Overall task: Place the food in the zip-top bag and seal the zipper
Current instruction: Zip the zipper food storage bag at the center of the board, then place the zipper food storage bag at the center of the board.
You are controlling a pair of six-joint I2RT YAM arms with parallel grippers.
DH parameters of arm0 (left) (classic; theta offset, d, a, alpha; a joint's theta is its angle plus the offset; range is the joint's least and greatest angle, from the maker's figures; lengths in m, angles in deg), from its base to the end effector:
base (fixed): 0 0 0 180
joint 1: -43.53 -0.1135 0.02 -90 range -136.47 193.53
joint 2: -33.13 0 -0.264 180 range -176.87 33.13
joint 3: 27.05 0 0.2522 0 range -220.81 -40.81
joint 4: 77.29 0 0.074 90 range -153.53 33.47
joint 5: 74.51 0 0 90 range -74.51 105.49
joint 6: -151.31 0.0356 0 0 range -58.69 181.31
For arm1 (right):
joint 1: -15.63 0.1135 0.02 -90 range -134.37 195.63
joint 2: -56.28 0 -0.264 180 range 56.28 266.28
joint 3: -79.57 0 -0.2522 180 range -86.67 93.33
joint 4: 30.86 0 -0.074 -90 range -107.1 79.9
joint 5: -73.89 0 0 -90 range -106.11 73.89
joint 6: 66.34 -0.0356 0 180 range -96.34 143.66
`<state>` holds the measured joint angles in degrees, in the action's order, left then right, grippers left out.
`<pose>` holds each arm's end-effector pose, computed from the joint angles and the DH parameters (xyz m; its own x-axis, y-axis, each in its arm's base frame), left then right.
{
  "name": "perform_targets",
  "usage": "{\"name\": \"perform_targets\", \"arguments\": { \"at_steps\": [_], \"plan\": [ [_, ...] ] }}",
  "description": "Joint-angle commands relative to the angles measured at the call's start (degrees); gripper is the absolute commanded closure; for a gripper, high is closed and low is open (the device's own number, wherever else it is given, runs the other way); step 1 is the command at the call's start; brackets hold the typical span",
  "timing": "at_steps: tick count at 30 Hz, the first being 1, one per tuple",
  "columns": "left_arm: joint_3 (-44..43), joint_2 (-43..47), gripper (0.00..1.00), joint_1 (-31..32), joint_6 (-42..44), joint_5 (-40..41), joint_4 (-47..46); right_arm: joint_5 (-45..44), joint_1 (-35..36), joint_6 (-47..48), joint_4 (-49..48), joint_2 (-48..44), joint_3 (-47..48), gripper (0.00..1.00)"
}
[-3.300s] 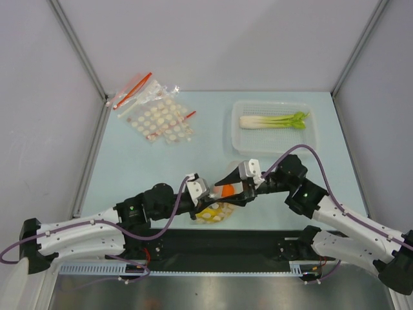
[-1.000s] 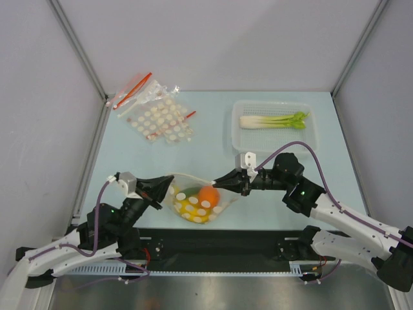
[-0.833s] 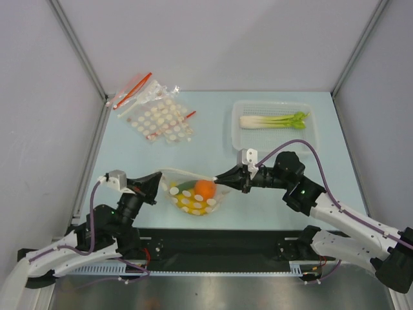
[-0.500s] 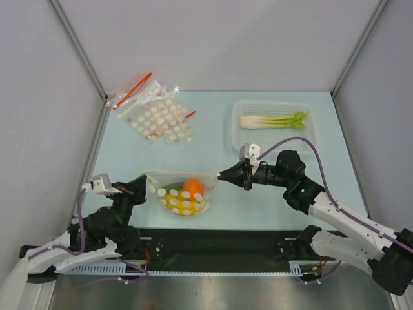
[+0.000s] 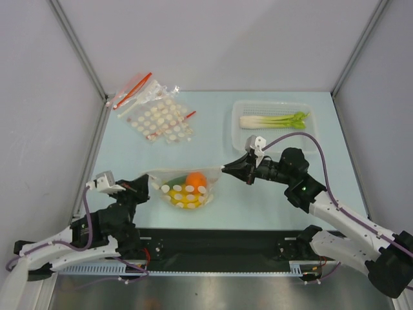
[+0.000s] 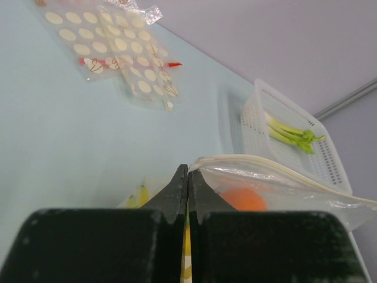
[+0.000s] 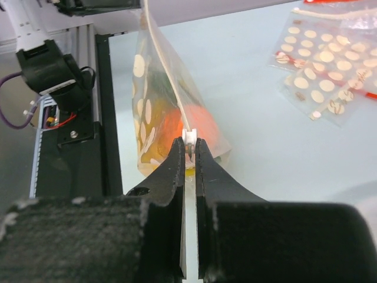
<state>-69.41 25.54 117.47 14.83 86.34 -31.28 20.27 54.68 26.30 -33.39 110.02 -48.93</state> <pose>0.0460 -0.0383 0.2755 -0.0799 -0.5825 -0.8089 0.0015 0.8114 -0.5844 0.1564 0.1541 0.3170 0.0485 -0.0084 -0.9988 -0.9666 0.2514 -0.0491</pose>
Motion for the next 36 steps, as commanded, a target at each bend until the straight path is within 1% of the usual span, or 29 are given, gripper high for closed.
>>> {"name": "perform_targets", "arguments": {
  "at_steps": [1,5,7,8,9,10,11,13,15,16,17,19,20,22,26,28,30,31,32,33,34,35,36],
  "plan": [
    [-1.8,-3.3,0.99,-0.9,2.6,10.2,-1.6,-4.4,-3.7,-2.4,-4.3,-1.3,-0.4,1.0],
    [-1.6,-9.5,0.99,-0.9,2.9,10.1,-5.3,-6.9,-4.6,-4.3,-4.1,-2.1,-0.7,1.0],
    [-0.9,-11.6,0.97,-0.8,5.2,9.7,-11.2,-9.7,-4.9,-4.7,-3.5,-2.7,-0.9,1.0],
    [-0.2,-12.7,0.96,-0.9,8.0,9.2,-15.1,-10.5,-5.3,-4.8,-3.3,-2.8,-1.0,1.0],
    [1.3,-15.1,0.95,-0.9,15.2,7.7,-19.5,-11.5,-5.6,-5.5,-3.0,-2.9,-1.1,1.0],
    [2.1,-16.4,0.93,-0.9,19.1,7.2,-29.6,-13.0,-5.9,-5.7,-2.9,-3.2,-1.2,1.0],
    [2.7,-17.6,0.92,-1.1,24.5,6.8,-33.8,-13.5,-6.7,-6.3,-2.8,-3.5,-1.4,1.0],
    [2.8,-21.2,0.93,-1.7,26.4,4.8,-40.0,-15.5,-7.6,-7.4,-2.6,-4.2,-1.8,1.0],
    [2.1,-23.8,0.97,-4.7,27.6,-0.9,-42.1,-17.4,-8.9,-8.5,-1.9,-4.7,-2.3,1.0],
    [1.9,-24.6,0.97,-6.4,28.3,-9.7,-44.2,-19.5,-9.2,-9.0,-1.6,-5.2,-2.3,1.0],
    [1.6,-25.3,0.97,-10.1,28.0,-13.7,-44.3,-20.4,-9.7,-9.0,-1.2,-5.5,-2.4,1.0],
    [-0.3,-28.6,0.94,-13.4,26.0,-20.9,-42.7,-23.9,-10.7,-10.1,0.6,-5.9,-2.2,1.0],
    [-1.3,-29.8,0.93,-15.3,24.7,-22.1,-41.4,-25.1,-11.0,-10.4,1.0,-6.2,-2.3,1.0],
    [-3.5,-32.7,0.93,-16.4,23.6,-23.6,-41.1,-29.2,-11.8,-11.5,2.2,-6.5,-2.4,1.0],
    [-6.5,-41.0,0.93,-20.8,20.5,-32.2,-41.9,-32.6,-12.7,-12.5,3.4,-7.2,-2.9,1.0],
    [-9.0,-43.8,0.93,-22.0,19.7,-34.4,-41.9,-34.9,-12.7,-13.0,3.8,-7.1,-3.0,1.0],
    [-11.6,-47.1,0.93,-22.7,19.8,-35.0,-41.7,-38.5,-12.7,-14.8,4.9,-6.1,-2.8,0.77],
    [-12.3,-47.9,0.92,-22.8,20.2,-35.0,-41.6,-42.1,-12.9,-15.4,5.2,-5.2,-2.4,0.65],
    [-12.6,-48.2,0.89,-23.0,21.1,-35.1,-41.6,-43.3,-13.0,-16.5,5.5,-4.8,-2.3,0.47],
    [-12.5,-48.5,0.8,-23.1,21.6,-35.5,-41.7,-44.5,-13.1,-16.9,5.6,-4.6,-2.2,0.43],
    [-12.0,-48.1,0.76,-23.1,22.2,-36.2,-43.0,-44.5,-13.2,-17.0,5.5,-4.9,-2.1,0.37],
    [-11.1,-47.5,0.73,-23.5,24.7,-38.1,-44.3,-44.4,-13.1,-17.2,5.0,-5.2,-2.7,0.32],
    [-9.5,-46.1,0.62,-23.7,25.9,-42.9,-45.2,-44.9,-13.0,-18.0,3.7,-5.7,-3.1,0.3]
  ]
}}
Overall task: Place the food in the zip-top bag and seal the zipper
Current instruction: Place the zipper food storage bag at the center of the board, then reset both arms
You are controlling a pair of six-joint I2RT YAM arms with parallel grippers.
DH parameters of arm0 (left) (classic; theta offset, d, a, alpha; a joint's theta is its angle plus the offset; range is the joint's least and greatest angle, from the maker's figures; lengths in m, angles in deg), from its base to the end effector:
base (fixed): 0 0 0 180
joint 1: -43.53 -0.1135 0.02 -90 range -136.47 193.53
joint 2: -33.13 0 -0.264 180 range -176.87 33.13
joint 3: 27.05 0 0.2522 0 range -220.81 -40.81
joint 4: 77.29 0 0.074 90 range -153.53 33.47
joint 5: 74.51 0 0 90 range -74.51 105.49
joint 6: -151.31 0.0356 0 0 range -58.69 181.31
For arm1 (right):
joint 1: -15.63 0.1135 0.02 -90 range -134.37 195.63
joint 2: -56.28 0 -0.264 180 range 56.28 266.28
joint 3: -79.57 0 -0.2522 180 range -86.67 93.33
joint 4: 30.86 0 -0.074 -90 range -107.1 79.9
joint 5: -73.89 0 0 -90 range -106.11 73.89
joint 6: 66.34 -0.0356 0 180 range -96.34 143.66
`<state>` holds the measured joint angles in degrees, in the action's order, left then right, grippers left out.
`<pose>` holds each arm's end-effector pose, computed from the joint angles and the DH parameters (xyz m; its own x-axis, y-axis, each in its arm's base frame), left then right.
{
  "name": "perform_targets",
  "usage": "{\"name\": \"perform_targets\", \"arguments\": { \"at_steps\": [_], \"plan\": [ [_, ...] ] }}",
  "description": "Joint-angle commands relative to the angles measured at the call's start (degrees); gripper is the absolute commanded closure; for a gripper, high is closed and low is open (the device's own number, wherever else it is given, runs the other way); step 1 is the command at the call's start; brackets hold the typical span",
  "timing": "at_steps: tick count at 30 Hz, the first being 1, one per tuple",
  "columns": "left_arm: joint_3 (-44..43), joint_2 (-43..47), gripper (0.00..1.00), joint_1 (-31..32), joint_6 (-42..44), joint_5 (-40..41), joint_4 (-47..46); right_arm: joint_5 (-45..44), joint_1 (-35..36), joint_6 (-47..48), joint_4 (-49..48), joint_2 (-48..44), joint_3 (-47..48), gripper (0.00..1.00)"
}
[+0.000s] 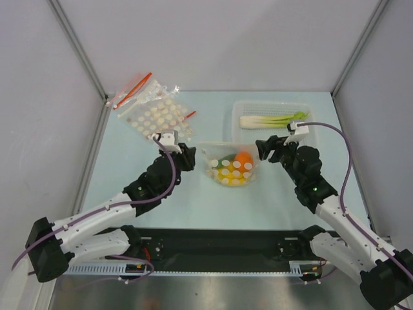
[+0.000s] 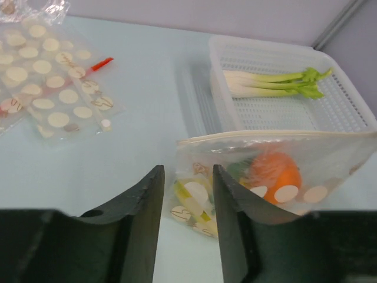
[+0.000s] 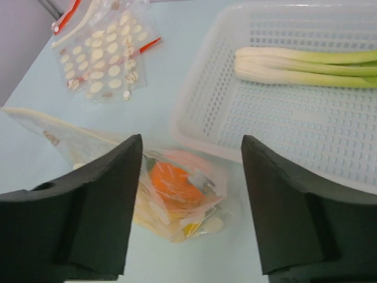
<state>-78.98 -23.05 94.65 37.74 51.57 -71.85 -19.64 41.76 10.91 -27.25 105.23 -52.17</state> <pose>0.1581 -0.1627 0.2968 -0.2027 -0.2635 -0.9431 0.2004 0.9316 -0.3033 0.1877 0.0897 0.3013 -0.1505 0.1715 -0.9736 -0.3601 0.9077 0.2156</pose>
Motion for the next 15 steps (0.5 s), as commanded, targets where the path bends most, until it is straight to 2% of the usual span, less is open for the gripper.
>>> {"name": "perform_targets", "arguments": {
  "at_steps": [1,2,3,4,5,6,7,8,10,12,15],
  "plan": [
    [0.4,3.5,0.54,-1.1,3.6,-10.4,-4.0,-6.0,-0.2,-3.3,-3.0,-2.2,-0.2,0.29],
    [0.1,4.6,0.47,-1.1,4.6,-12.1,-2.9,-7.6,-0.2,-4.5,-3.6,-2.9,-1.1,0.23],
    [-0.5,5.7,0.36,-1.2,5.5,-13.7,-2.2,-13.1,-0.2,-10.5,-3.5,-3.5,-1.1,0.2],
    [-0.3,8.6,0.31,-1.2,6.3,-16.4,-1.5,-15.5,-0.2,-12.8,-2.6,-4.6,-0.9,0.15],
    [0.3,10.0,0.25,-1.1,6.8,-16.5,-1.6,-16.2,-0.2,-13.7,-1.9,-5.3,-0.7,0.14],
    [2.5,12.0,0.08,-1.1,6.7,-16.2,-2.4,-13.5,-0.2,-12.7,-1.3,-5.9,0.2,0.12],
    [3.7,13.8,0.03,-1.1,6.6,-15.9,-3.2,-11.8,-0.2,-11.0,-0.3,-6.5,1.0,0.1],
    [5.0,17.4,0.0,-1.1,7.0,-15.4,-5.0,-11.4,0.0,-10.9,0.7,-7.9,1.7,0.04],
    [8.2,20.6,0.0,-1.1,7.2,-14.4,-6.1,-15.7,0.8,-13.2,2.2,-9.0,2.8,0.0],
    [10.3,24.4,0.0,-1.1,7.3,-13.1,-7.0,-21.3,0.8,-15.2,3.8,-10.4,3.3,0.0],
    [12.4,27.4,0.0,-1.1,6.9,-10.9,-7.9,-23.2,0.8,-17.0,3.7,-11.6,3.1,0.0]
  ]
}}
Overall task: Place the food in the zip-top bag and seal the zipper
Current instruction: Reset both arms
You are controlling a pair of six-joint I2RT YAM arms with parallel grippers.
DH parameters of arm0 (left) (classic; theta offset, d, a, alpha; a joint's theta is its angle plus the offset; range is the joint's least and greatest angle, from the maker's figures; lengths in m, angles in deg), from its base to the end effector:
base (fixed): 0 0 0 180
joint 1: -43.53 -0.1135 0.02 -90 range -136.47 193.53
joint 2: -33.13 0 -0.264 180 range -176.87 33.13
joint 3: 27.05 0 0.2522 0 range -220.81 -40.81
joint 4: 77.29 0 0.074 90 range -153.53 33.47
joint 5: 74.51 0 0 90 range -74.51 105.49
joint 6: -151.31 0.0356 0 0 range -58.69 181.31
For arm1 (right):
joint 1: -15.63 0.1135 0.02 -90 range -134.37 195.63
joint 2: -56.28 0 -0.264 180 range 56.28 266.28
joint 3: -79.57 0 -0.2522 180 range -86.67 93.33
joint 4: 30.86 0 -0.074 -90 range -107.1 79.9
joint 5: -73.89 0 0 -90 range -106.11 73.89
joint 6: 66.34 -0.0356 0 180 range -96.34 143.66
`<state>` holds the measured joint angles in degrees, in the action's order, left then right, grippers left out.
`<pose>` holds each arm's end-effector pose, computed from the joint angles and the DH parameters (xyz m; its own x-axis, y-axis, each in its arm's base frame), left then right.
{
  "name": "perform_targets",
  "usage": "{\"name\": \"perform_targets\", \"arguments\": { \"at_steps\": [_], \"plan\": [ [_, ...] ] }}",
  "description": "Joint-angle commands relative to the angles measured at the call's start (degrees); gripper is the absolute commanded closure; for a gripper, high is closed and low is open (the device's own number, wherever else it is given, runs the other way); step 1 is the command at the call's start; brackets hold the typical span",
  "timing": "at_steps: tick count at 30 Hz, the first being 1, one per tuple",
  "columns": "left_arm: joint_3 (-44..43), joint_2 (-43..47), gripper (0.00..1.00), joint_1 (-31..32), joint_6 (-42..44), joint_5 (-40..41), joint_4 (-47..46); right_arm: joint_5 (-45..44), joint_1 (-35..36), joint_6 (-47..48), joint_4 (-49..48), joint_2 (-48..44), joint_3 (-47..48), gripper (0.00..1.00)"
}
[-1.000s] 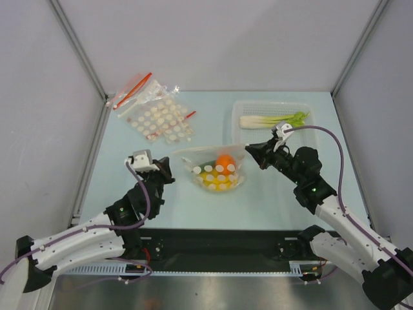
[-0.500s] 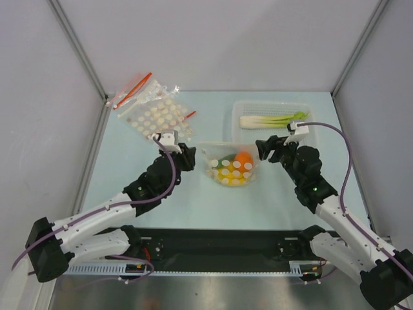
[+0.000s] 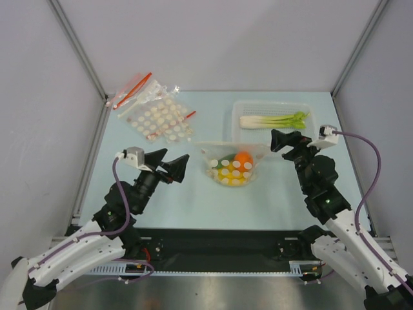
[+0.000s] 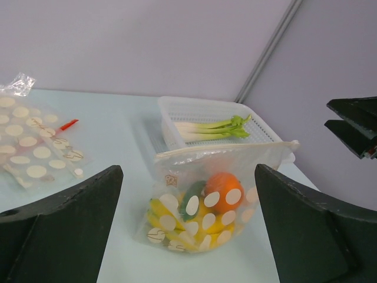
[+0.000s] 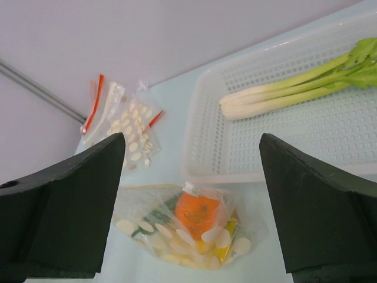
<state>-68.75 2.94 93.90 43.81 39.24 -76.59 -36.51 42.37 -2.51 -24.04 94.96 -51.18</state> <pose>0.1027 -0.1015 0.3166 -0.0220 -0.4049 -0.9141 0.4677 0.8039 -0.3674 0.1565 0.0649 0.3318 0.0034 0.4646 -0.8855 -0.1255 0.8787 0.4606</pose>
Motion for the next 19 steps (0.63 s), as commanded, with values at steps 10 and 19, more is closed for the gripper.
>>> {"name": "perform_targets", "arguments": {
  "at_steps": [10,19],
  "plan": [
    [3.2,0.4,0.0,-0.4,0.6,3.5,-3.4,-8.3,0.2,-5.4,1.8,-3.2,-0.6,0.0],
    [3.2,-0.4,0.0,-0.4,0.9,2.2,-3.9,-8.0,-0.4,-4.1,-2.5,-4.5,-4.4,0.0]
  ]
}}
